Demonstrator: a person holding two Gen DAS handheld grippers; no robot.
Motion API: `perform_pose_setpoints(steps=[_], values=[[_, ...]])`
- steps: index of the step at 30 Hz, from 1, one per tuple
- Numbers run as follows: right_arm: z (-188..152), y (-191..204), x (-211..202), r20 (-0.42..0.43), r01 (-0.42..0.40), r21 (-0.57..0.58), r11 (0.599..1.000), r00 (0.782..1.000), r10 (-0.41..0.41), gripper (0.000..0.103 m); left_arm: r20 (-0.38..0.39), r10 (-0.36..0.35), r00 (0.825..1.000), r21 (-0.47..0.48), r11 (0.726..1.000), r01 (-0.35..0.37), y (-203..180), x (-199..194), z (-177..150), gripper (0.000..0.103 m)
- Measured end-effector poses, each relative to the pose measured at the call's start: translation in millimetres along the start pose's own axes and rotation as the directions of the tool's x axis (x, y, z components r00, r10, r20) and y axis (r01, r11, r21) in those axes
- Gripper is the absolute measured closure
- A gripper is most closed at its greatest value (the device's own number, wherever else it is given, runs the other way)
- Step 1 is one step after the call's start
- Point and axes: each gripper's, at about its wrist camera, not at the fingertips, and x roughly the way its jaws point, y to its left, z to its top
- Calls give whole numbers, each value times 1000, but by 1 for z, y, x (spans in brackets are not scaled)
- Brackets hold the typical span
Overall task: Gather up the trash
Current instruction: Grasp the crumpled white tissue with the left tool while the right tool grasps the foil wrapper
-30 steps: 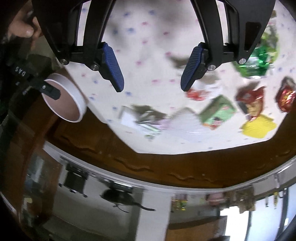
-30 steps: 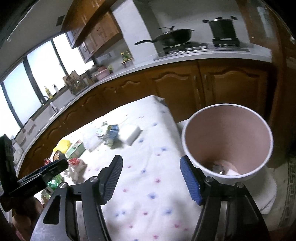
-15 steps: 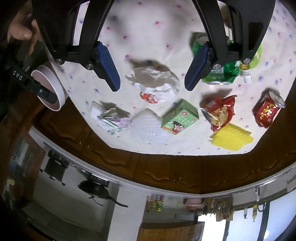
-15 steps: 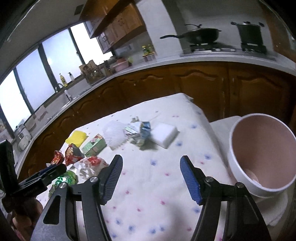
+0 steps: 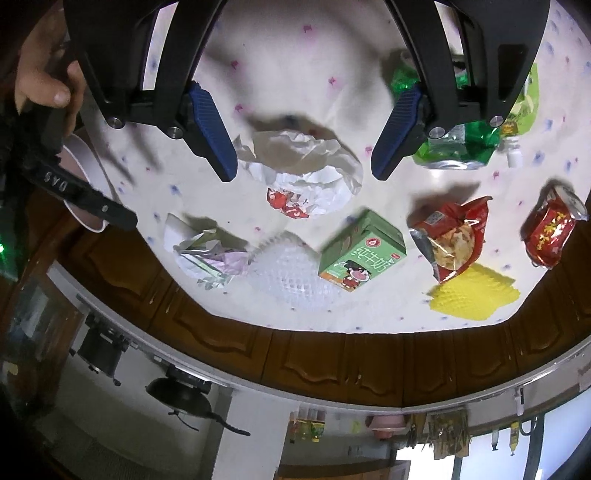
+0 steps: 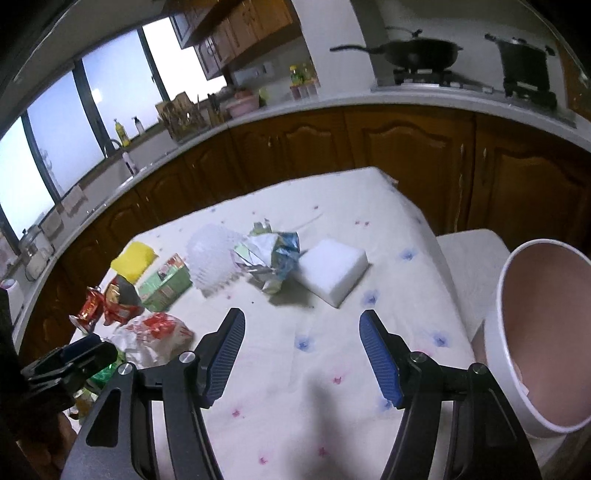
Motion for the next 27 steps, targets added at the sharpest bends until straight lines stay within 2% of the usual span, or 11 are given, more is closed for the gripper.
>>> perform_pose_setpoints(steps=[2, 4, 8, 10, 12, 14, 15, 16, 19, 27], values=[[4, 4, 2, 11, -28, -12, 1000, 1000, 28, 36, -8, 8, 1000, 5, 1000, -8, -1, 5, 2, 26], [8, 11, 6, 22, -36, -41, 999, 999, 37, 31, -19, 13, 1000, 6, 1000, -12, -1, 12, 3, 26], [19, 23, 25, 18, -56, -80, 995, 998, 57, 31, -32, 11, 999, 12, 1000, -10, 0, 23, 4, 27], [23, 26, 37, 6, -61, -93, 994, 998, 62, 31, -35, 0, 999, 14, 1000, 1, 0, 26, 5, 39], [27, 28, 50, -7, -53, -105, 993, 999, 52, 32, -52, -34, 998, 10, 999, 35, 1, 30, 6, 48], [30, 27, 63, -22, -48, -109, 993, 999, 46, 42, -61, -47, 997, 13, 999, 47, 0, 33, 6, 67], [30, 28, 69, -37, -40, -115, 993, 999, 36, 60, -67, -54, 996, 17, 998, 55, 0, 34, 6, 71], [30, 27, 72, -52, -38, -113, 993, 998, 32, 87, -68, -64, 996, 17, 998, 65, 0, 34, 6, 80], [27, 25, 66, -40, -49, -107, 993, 998, 44, 89, -59, -83, 995, 28, 996, 85, -2, 31, 6, 88], [19, 20, 17, 41, -88, -65, 994, 995, 90, 90, 1, -126, 992, 45, 991, 126, -5, 5, 10, 92]])
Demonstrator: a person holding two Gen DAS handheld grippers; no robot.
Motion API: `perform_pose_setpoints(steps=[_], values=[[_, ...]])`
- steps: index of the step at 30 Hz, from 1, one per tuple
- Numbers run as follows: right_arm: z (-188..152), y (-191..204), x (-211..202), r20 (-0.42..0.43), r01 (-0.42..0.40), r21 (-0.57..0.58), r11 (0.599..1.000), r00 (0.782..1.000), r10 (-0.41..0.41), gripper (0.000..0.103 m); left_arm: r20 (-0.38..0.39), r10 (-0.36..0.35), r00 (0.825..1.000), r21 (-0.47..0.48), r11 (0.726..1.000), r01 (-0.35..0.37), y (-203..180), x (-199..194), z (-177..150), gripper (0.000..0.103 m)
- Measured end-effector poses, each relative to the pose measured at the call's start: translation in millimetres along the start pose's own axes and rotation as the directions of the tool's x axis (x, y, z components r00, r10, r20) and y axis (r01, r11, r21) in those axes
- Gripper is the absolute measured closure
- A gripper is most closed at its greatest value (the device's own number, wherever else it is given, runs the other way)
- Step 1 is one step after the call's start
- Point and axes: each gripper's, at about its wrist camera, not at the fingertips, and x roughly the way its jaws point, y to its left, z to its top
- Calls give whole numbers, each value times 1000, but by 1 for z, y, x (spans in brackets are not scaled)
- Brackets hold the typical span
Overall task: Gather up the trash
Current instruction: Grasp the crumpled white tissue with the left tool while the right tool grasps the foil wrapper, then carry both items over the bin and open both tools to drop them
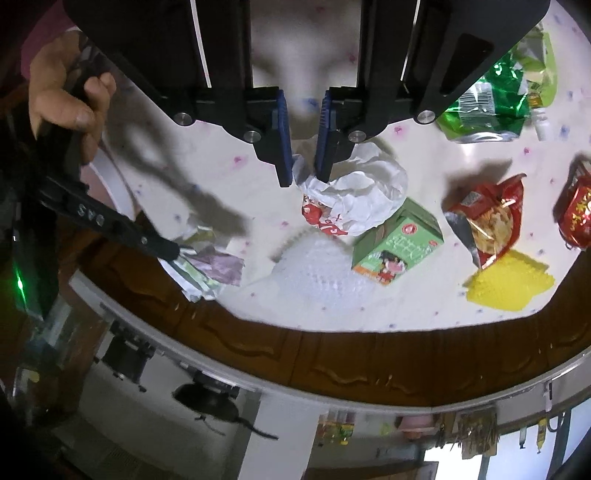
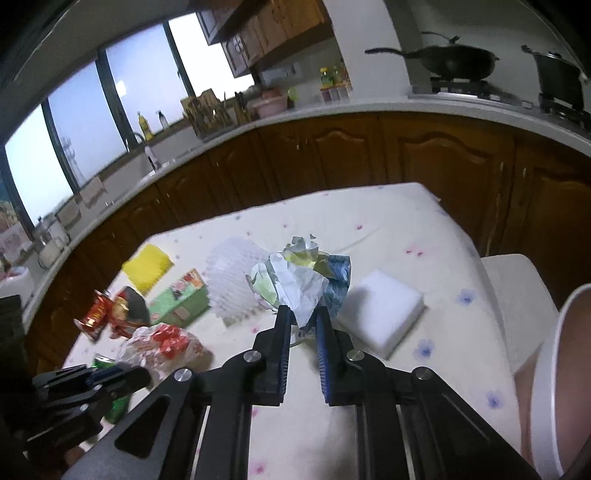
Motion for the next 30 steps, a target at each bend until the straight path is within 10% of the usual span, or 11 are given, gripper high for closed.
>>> perform_pose_setpoints(steps=[30], values=[[-47, -57, -149, 136, 114, 159, 981, 981, -137, 90, 38, -216, 976, 139, 968, 209, -102, -32, 5, 92]])
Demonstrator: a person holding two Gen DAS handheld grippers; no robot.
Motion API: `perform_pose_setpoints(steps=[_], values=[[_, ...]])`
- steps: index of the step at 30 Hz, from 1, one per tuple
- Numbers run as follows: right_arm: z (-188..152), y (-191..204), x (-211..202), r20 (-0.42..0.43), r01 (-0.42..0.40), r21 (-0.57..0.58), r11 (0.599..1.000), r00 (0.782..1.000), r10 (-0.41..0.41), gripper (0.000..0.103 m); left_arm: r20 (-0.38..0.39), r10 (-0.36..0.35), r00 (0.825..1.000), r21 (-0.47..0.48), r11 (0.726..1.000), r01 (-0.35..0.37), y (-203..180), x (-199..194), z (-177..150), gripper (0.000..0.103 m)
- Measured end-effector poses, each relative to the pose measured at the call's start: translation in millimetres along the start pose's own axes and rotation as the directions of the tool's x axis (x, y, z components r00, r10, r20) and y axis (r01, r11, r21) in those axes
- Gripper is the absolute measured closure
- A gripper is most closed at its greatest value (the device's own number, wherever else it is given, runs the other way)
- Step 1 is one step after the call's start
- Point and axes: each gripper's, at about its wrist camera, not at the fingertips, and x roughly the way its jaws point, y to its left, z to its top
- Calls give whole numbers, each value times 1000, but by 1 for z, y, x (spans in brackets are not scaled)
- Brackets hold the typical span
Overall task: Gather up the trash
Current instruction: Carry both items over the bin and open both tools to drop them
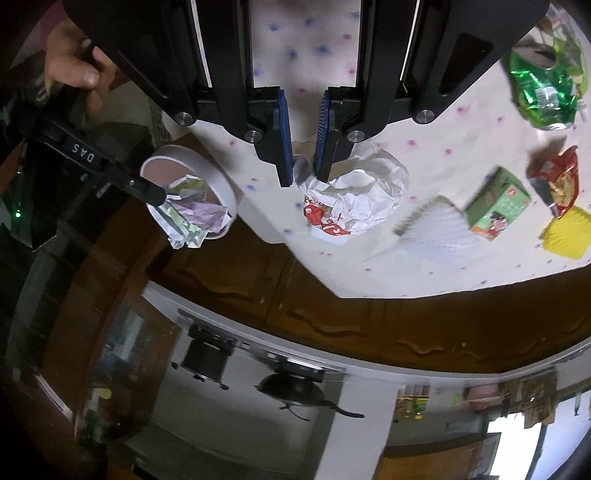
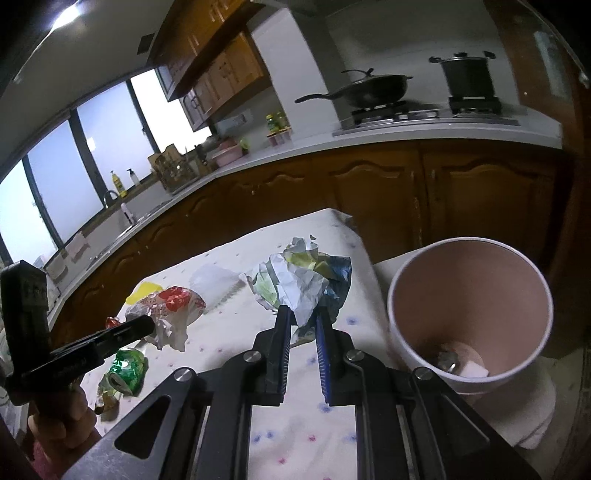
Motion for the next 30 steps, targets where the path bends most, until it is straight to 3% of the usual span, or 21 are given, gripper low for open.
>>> perform_pose_setpoints(steps=[18, 30], values=[[-7, -65, -50, 62, 121, 92, 988, 990, -127, 90, -30, -139, 990, 119, 983, 142, -83, 33, 17, 92], [-1, -104, -56, 64, 164, 136, 977, 983, -174, 90, -76, -247, 966, 175, 951, 257, -138, 73, 30, 92]])
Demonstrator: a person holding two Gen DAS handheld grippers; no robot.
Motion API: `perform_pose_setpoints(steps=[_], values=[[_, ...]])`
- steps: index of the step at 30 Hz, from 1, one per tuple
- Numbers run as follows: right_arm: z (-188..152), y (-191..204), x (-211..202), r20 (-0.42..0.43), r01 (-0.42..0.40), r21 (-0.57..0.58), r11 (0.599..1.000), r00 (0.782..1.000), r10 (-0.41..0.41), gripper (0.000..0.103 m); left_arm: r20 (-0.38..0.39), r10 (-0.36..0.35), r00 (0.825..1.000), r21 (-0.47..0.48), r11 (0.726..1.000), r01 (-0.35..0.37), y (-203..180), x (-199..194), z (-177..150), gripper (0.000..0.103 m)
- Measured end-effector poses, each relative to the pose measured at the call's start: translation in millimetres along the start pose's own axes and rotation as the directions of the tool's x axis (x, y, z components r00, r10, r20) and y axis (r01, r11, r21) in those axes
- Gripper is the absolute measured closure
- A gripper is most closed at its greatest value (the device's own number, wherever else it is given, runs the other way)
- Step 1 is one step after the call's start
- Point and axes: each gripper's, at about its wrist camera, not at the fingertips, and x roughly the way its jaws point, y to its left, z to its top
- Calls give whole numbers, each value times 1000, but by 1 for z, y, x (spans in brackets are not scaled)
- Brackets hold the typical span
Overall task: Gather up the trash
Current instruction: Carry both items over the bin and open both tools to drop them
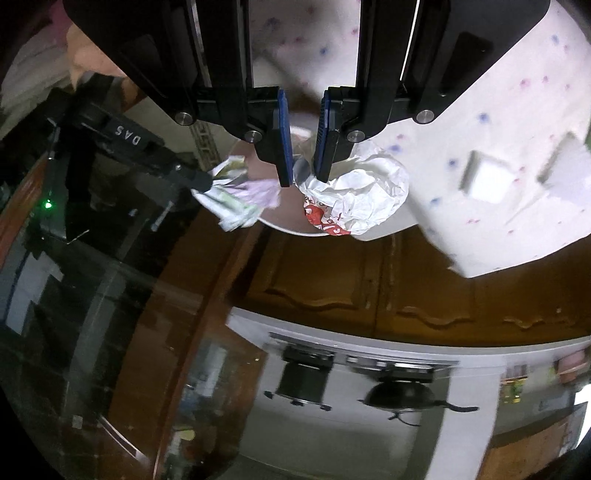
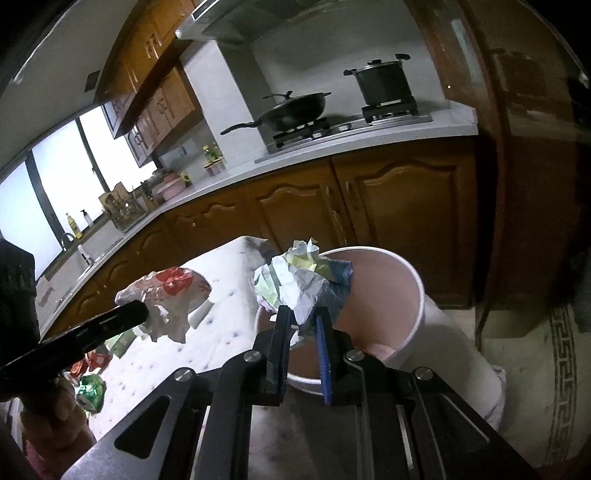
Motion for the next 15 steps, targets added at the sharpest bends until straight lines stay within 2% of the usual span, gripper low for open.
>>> perform_pose_setpoints(steps=[5, 8, 15], values=[[4, -12, 7, -4, 17, 11, 1000, 1000, -16, 91, -33, -25, 999, 13, 1000, 26, -9, 29, 8, 92], [5, -16, 13, -13, 26, 3, 1000, 1000, -26, 97, -49, -24, 998, 17, 1000, 25, -12, 44, 10, 92], [4, -27, 20, -18, 41, 29, 999, 999, -40, 97, -155, -52, 986, -33, 998, 48, -6, 87, 7, 88]])
